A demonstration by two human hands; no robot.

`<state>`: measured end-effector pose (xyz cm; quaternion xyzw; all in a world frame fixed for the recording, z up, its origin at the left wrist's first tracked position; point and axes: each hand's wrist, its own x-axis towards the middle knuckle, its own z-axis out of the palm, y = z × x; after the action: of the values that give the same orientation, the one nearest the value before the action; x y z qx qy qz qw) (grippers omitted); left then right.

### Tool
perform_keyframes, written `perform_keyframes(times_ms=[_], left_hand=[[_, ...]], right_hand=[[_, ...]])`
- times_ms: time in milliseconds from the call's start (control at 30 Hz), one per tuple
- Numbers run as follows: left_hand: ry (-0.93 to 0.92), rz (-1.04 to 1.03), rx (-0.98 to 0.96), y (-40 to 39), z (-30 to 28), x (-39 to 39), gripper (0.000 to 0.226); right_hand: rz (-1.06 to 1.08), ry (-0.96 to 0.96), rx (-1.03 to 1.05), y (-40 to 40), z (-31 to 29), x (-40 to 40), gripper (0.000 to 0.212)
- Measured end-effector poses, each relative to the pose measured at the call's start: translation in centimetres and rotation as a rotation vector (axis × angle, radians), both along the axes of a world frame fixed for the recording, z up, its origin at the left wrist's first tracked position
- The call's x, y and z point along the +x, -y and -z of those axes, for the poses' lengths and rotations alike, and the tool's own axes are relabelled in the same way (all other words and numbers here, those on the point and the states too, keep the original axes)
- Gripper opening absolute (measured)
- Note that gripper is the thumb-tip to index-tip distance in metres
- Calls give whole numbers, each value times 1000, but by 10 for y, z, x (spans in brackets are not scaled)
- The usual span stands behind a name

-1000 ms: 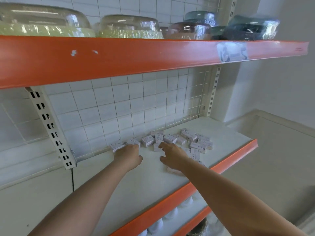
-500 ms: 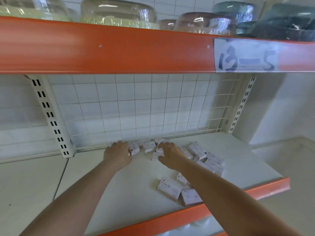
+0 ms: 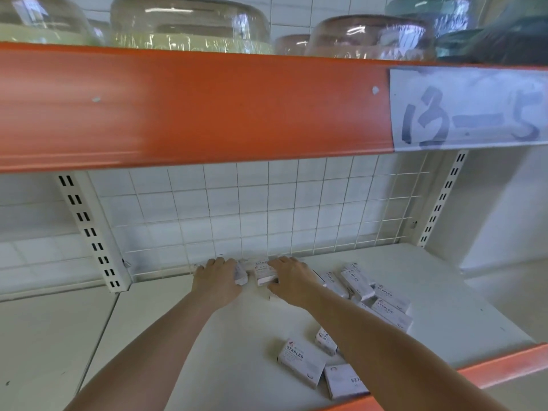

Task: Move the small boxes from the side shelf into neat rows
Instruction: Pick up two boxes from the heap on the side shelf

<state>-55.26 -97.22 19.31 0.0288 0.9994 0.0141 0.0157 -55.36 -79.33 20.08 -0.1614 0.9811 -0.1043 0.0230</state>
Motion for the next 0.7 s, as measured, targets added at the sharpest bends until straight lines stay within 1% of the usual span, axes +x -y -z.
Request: perform_keyframes(times_ms=[133,267,367,533,700], left_hand=[[-7,17,-39,0,4,-6,48],[-10,20,-86,0,8,-11,55],[-24,18,-110,-1,9,-11,52],[-55,23,-115,-2,9,-8,52],[-85,20,-86,-4,1,-4,55]], right_hand=[[-39,-15,65,3,2,-9,52],[-50,-14,71,7,7,-17,50],[-58,-16,73,10,11,-20,48],[-83,-35,58,13,10,-20,49],[-85,-60,24,15,2,-15,44]])
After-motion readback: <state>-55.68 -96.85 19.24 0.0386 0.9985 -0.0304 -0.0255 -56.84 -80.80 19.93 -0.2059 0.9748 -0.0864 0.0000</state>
